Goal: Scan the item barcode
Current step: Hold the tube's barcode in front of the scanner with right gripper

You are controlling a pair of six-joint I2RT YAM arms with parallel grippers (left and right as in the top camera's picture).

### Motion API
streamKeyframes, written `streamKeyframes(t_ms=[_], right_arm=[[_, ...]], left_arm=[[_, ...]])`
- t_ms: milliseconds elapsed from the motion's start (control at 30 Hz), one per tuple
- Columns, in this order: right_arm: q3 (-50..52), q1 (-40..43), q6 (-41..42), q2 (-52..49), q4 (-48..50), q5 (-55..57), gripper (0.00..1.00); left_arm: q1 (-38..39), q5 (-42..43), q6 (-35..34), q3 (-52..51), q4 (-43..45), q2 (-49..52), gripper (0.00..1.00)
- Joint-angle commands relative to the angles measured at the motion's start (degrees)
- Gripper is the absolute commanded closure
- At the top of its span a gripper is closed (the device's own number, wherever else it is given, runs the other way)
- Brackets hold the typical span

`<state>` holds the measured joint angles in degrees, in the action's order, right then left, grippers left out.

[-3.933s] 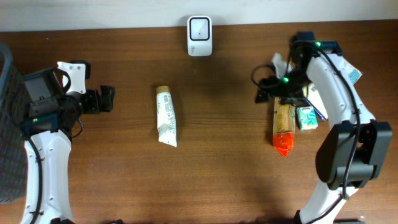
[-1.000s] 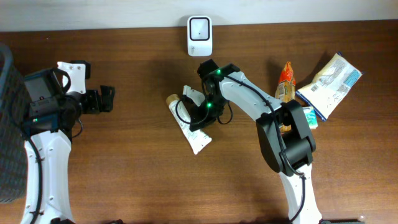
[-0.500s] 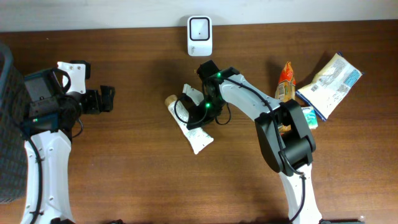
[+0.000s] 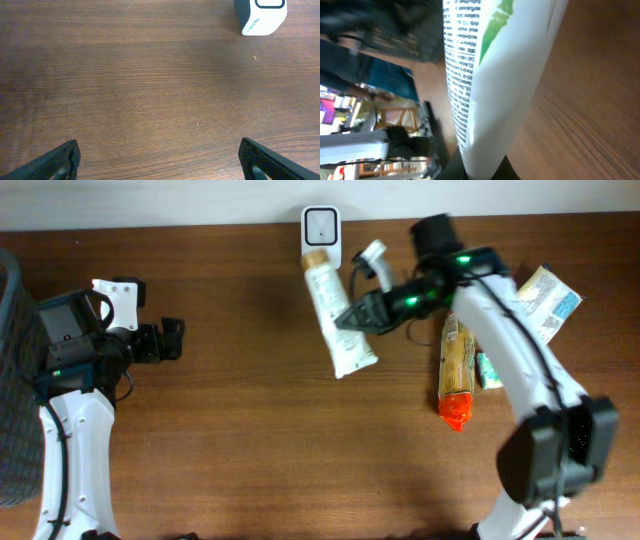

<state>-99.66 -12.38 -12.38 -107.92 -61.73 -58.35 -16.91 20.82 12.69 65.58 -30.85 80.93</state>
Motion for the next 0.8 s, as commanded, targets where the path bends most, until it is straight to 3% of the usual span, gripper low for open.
streamKeyframes(t_ms=[0,267,333,400,500,600,667,767], right_arm=[[-1.2,3.7,-1.1,5.6,-0.7,-9.0,0.96],[-1.2,5.7,-1.1,7.7,-1.0,-9.3,0.96],[-1.3,5.3,1.4,7.7,0.5,-5.0,0.96],[-3.6,2.4,10.4,7.6,3.5,13.6,0.96],[-10.9,-5.4,17.3,7.3,5.2,44.3,0.96],[-11.1,-13.1,16.8,6.7,13.7,70.4,0.96],[-10.8,-17.2,9.7,2.7,20.7,85.9,0.96],[-10.8,-17.9,-7.5,-7.6,33.9,96.5,0.96]], left_arm=[[0.0,0.6,0.9,0.3,-0.1,-0.2,0.01],[0.0,0.6,0.9,0.3,-0.1,-0.2,0.01],[0.0,0.6,0.9,0.3,-0.1,-0.2,0.01],[0.0,0.6,0.9,0.3,-0.1,-0.2,0.01],[0.0,0.6,0.9,0.3,-0.1,-0.2,0.01],[0.0,0.6,0.9,0.3,-0.1,-0.2,0.01],[0.0,0.6,0.9,0.3,-0.1,-0.2,0.01],[0.0,0.6,0.9,0.3,-0.1,-0.2,0.01]])
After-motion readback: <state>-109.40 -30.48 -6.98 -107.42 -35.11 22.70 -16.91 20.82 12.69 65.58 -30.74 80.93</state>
